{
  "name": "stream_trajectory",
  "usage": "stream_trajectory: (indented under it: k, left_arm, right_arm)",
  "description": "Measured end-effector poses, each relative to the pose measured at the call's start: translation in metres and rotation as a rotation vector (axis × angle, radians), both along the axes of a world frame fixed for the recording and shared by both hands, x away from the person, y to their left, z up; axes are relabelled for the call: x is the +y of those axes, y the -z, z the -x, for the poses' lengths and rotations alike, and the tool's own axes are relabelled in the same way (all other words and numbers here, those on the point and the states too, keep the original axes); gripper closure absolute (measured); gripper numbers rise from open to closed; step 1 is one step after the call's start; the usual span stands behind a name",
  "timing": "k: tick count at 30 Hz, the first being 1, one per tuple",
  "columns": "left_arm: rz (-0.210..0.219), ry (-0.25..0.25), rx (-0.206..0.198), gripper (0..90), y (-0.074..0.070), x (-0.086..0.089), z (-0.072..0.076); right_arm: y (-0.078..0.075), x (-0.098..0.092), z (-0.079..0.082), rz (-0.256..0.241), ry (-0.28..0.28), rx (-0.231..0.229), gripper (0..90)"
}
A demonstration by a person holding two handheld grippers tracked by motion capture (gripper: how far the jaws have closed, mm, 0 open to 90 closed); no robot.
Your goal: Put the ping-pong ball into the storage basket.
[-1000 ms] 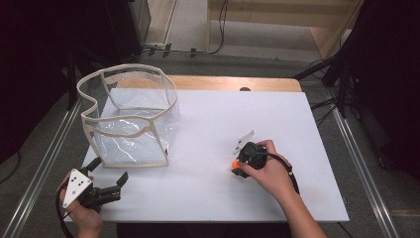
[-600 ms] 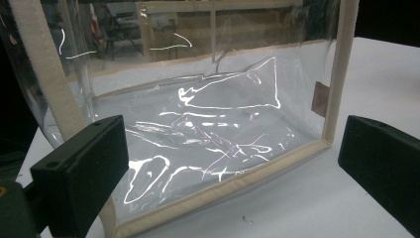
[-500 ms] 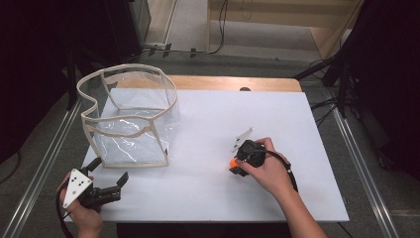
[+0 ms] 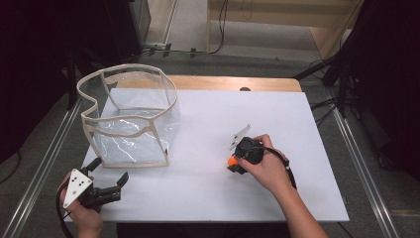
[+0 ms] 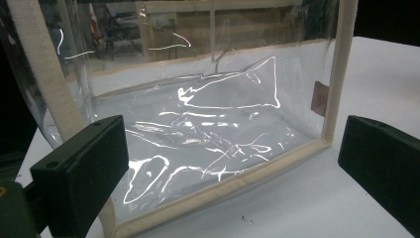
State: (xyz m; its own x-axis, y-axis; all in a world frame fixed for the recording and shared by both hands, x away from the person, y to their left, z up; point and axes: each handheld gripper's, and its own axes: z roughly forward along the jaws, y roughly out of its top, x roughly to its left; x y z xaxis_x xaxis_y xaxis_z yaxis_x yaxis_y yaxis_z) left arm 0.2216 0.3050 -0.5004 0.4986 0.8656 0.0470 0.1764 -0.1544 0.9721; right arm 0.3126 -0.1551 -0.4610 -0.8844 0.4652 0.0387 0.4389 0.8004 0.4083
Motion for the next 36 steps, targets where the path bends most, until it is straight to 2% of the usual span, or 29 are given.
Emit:
stream_trajectory:
  k: [12,19,20,36]
  left_arm:
    - [0.0,0.0,0.0,0.0,0.0,0.0,0.0]
    - [0.0,0.001,0.0,0.0,0.0,0.0,0.0]
    - [0.0,0.001,0.0,0.0,0.0,0.0,0.0]
    - [-0.002,0.0,-0.001,0.0,0.0,0.0,0.0]
  right_arm:
    - [-0.007,0.008,-0.005,-0.009,-0.038,0.001,47.4]
    - [-0.01,0.013,-0.006,-0.016,-0.038,0.012,47.4]
    - [-0.011,0.013,-0.007,-0.005,-0.05,0.007,47.4]
    - [-0.017,0.021,-0.012,-0.022,-0.078,0.013,47.4]
